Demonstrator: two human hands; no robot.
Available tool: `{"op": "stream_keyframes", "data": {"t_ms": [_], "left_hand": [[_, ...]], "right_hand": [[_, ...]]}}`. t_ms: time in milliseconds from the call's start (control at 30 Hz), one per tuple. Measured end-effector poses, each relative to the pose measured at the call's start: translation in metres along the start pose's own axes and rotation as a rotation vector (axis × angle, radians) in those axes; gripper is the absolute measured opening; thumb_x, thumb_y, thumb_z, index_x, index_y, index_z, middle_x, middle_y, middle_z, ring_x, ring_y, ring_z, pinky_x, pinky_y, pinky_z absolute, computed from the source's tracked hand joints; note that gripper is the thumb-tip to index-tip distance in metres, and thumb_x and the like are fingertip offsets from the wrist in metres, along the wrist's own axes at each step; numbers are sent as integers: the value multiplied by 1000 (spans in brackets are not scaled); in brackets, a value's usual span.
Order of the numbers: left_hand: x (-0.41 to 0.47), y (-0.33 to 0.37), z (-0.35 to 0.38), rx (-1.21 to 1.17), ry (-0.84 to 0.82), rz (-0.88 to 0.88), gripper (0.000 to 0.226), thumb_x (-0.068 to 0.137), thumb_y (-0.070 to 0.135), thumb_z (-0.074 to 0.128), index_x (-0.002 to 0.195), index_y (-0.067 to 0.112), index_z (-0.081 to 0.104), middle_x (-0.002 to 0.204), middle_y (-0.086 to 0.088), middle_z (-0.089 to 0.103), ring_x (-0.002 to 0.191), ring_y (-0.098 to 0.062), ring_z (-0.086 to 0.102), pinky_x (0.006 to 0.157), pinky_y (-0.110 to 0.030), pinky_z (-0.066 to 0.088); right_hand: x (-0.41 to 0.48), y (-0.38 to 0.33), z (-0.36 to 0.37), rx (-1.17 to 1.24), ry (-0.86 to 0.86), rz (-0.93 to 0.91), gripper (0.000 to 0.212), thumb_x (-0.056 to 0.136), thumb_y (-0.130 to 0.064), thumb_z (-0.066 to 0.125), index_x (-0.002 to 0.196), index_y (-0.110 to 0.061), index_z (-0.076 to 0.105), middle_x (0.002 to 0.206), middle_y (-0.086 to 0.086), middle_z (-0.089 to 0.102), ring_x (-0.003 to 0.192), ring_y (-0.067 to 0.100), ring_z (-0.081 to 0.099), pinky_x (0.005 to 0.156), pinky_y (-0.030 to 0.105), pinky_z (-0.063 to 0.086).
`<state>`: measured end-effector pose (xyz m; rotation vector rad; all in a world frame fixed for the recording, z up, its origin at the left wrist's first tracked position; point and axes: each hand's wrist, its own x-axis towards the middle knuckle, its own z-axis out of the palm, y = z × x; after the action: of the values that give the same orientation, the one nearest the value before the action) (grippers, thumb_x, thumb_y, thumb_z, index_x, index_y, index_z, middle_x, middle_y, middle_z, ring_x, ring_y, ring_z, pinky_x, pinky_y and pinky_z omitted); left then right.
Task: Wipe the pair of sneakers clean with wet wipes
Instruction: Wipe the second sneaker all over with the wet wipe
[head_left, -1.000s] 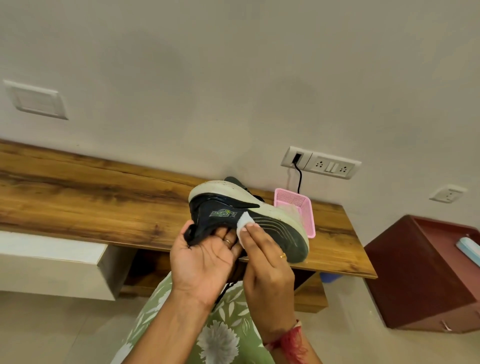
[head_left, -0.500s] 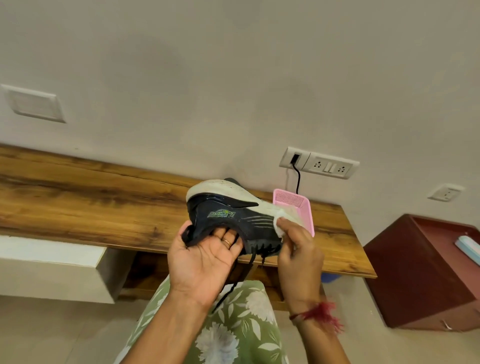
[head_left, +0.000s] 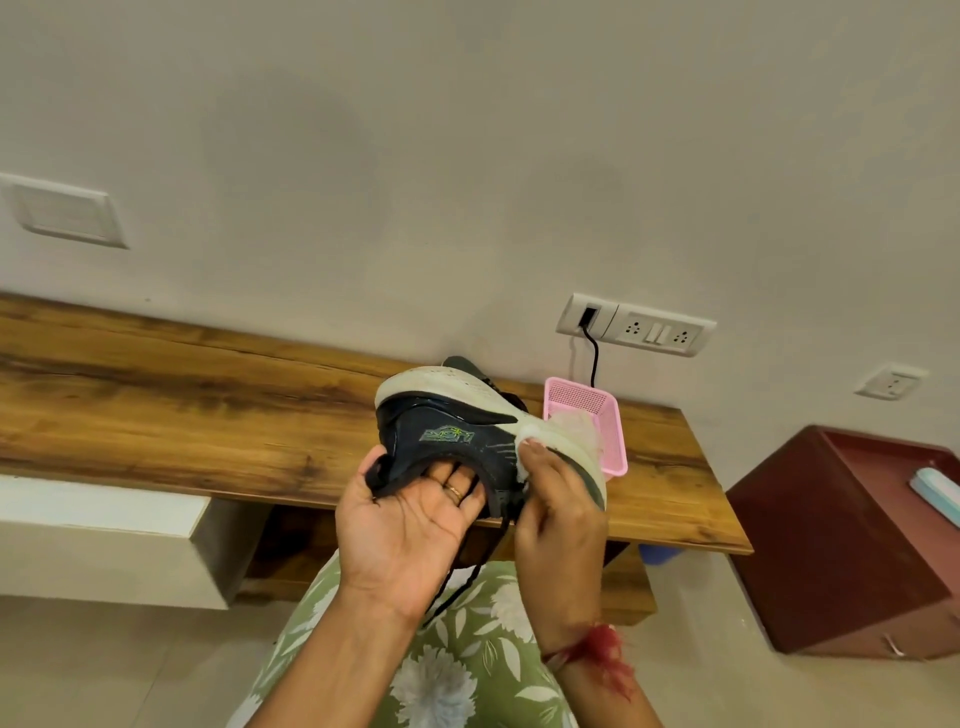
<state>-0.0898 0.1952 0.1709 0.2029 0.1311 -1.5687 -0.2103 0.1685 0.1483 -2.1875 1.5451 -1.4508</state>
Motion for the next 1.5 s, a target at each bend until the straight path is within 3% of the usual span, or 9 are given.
{"op": "stream_keyframes", "data": {"t_ms": [133, 333, 567, 700, 900, 1067, 1267, 1367, 1500], "left_hand": [[0, 4, -4, -13, -24, 2, 82, 61, 29, 71, 136, 2, 49, 130, -24, 57, 119, -39, 56, 93, -60, 42], [0, -1, -2, 3, 20, 10, 61, 81, 36, 43, 132, 5, 53, 128, -22, 59, 122, -37, 54, 104, -52, 39], [2, -2, -8, 76, 33, 28, 52, 93, 38, 37, 92, 1, 74, 91, -17, 72, 79, -24, 71, 71, -35, 60], [1, -9, -7, 156, 53, 14, 52, 88, 38, 41, 108, 1, 70, 117, -23, 64, 106, -31, 63, 102, -45, 44], [0, -3, -9, 140, 50, 58, 70, 95, 56, 34, 86, 1, 77, 90, -18, 72, 77, -24, 72, 62, -34, 60], [-2, -8, -4, 298, 67, 65, 66, 96, 55, 27, 101, 9, 75, 111, -16, 70, 93, -21, 71, 87, -37, 54], [1, -3, -18, 272, 133, 77, 66, 93, 58, 37, 93, 6, 78, 104, -16, 71, 91, -24, 71, 82, -34, 56], [0, -3, -18, 299, 131, 100, 65, 94, 56, 36, 84, 7, 78, 94, -15, 72, 81, -22, 72, 73, -31, 59], [0, -1, -8, 344, 97, 103, 60, 97, 51, 31, 98, 10, 75, 108, -16, 71, 85, -20, 70, 84, -36, 50]], "right_hand": [[-6, -19, -6, 166, -99, -105, 47, 75, 5, 42, 113, -8, 66, 116, 3, 65, 113, 7, 56, 97, 20, 44], [2, 1, -2, 0, -42, 0, 47, 73, 6, 46, 114, -7, 65, 115, 6, 65, 110, 13, 57, 95, 28, 42], [-5, -44, -9, 189, -164, -127, 43, 76, -3, 43, 109, -10, 68, 112, -2, 66, 108, 5, 58, 94, 20, 45], [14, -23, -4, 96, -66, 8, 46, 72, 3, 45, 110, -9, 68, 109, 1, 67, 104, 9, 59, 89, 31, 47], [12, -51, -11, 284, -266, -169, 40, 76, -7, 42, 105, -11, 70, 106, -3, 67, 102, 0, 59, 87, 17, 47], [43, -42, -4, 75, -243, -183, 46, 78, -15, 34, 108, -11, 69, 112, 0, 65, 107, 16, 58, 92, 28, 47], [6, -53, 0, -99, -355, -383, 32, 79, -18, 49, 104, -10, 68, 108, 0, 64, 102, 15, 59, 77, 26, 54], [10, -49, -6, 28, -355, -331, 38, 79, -18, 41, 103, -8, 69, 106, 2, 65, 99, 14, 59, 85, 23, 49], [32, -42, -6, -75, -194, -294, 41, 82, -11, 37, 111, -4, 66, 113, 9, 64, 107, 20, 56, 95, 22, 40]]}}
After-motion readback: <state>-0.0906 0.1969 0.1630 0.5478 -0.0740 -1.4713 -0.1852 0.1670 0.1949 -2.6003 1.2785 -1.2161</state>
